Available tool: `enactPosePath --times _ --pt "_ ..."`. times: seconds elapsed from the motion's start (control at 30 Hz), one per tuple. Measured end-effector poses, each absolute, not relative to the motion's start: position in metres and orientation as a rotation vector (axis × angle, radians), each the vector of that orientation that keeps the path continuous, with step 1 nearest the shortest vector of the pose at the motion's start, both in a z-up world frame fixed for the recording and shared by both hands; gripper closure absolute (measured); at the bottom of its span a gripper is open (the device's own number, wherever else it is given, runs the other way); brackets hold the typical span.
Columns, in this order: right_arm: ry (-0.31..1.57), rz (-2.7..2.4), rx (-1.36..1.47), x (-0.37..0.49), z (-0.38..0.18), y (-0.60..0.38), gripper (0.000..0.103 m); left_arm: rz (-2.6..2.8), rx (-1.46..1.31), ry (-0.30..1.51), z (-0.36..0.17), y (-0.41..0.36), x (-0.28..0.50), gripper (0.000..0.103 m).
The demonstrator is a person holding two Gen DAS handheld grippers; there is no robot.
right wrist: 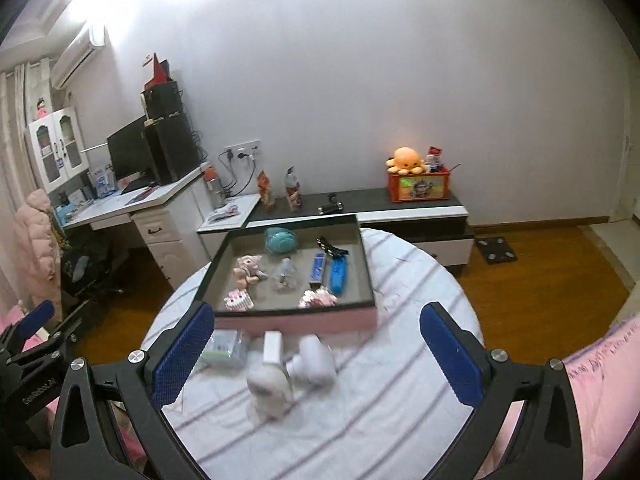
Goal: Organize rigid objects
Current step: 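Withdraw both tools from the tray back toward the table items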
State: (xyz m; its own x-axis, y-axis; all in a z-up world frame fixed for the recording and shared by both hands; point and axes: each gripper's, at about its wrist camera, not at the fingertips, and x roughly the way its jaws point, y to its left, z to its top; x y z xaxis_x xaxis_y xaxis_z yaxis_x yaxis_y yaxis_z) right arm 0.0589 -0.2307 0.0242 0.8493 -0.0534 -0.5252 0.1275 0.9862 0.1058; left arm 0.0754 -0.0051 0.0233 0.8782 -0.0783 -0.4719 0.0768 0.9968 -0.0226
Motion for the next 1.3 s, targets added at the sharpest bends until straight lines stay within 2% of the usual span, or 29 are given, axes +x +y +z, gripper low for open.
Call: enactPosePath --times 0.2,0.8,1.3 --pt "0.559 -0.086 0.136 0.035 0.013 -0.228 0.0 -0.062 -0.014 0.482 0.021 -0.002 0.052 0.0" --pt "0.592 -0.079 0.105 0.029 -0.003 -0.222 0.0 -0.078 -0.019 0.526 0.0 -0.003 0.054 0.0" --pt "0.771 -0.018 0.1 0.065 -0.069 -0.217 0.0 -0.097 -0.022 0.639 -0.045 -0.004 0.084 0.0"
